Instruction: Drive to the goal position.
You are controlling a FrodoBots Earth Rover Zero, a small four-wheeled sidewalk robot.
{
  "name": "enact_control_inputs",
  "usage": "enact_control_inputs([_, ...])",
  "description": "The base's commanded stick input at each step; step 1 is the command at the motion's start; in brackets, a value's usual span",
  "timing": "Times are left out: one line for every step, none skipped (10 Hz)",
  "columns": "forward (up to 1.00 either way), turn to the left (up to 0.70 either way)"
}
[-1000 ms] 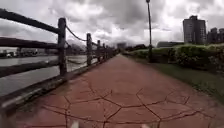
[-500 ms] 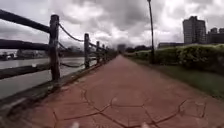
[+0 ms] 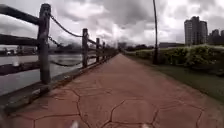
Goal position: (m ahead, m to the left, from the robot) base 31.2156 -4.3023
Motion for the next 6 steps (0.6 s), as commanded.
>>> enact_control_inputs([0.7, 0.0])
enact_control_inputs([0.7, 0.0])
enact_control_inputs([0.7, -0.04])
enact_control_inputs([0.7, -0.17])
enact_control_inputs([0.7, -0.31])
enact_control_inputs([0.7, -0.35])
